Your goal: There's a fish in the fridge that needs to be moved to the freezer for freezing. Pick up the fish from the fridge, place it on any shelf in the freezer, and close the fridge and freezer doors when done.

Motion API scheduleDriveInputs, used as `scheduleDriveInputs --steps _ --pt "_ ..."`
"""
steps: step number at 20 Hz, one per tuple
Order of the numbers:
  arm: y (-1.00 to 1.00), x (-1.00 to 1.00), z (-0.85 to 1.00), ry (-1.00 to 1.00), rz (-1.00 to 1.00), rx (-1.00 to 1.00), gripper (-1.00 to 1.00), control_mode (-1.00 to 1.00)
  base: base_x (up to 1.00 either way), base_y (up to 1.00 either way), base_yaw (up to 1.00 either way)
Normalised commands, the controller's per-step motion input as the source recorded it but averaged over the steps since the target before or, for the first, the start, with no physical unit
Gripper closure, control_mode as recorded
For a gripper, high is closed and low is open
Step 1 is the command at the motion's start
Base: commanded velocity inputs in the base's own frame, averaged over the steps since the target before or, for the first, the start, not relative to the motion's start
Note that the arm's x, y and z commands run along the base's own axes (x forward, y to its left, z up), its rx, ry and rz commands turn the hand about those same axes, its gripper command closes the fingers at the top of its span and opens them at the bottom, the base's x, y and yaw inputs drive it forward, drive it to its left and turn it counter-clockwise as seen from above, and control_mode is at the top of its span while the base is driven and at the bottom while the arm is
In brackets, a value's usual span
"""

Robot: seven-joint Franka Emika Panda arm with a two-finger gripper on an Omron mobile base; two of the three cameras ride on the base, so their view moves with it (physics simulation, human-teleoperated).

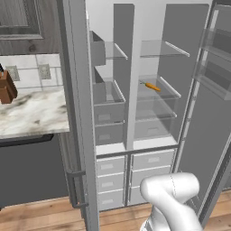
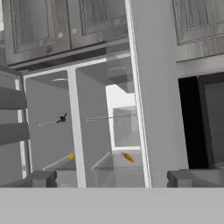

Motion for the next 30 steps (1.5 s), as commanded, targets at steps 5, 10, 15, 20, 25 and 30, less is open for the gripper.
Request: scheduleDriveInputs --steps 5,10,15,20,25,30 --pt "-0.57 0.31 -0.54 0.00 0.06 -0.01 -1.00 -1.00 0.00 0.00 0.00" --pt "-0.76 0.04 -0.24 -0.04 0.16 0.00 -1.00 -1.00 0.00 0.00 0.00" --pt "-0.43 0.36 -0.34 -0.03 0.13 0.00 -1.00 -1.00 0.00 0.00 0.00" --pt "-0.12 0.48 -0.51 -0.08 0.13 0.00 -1.00 -1.00 0.00 0.00 0.00" --pt "-0.24 0.48 -0.49 -0.01 0.11 0.00 -1.00 -1.00 0.00 0.00 0.00" --pt "-0.42 0.50 -0.37 0.00 0.07 0.00 -1.00 -1.00 0.00 0.00 0.00"
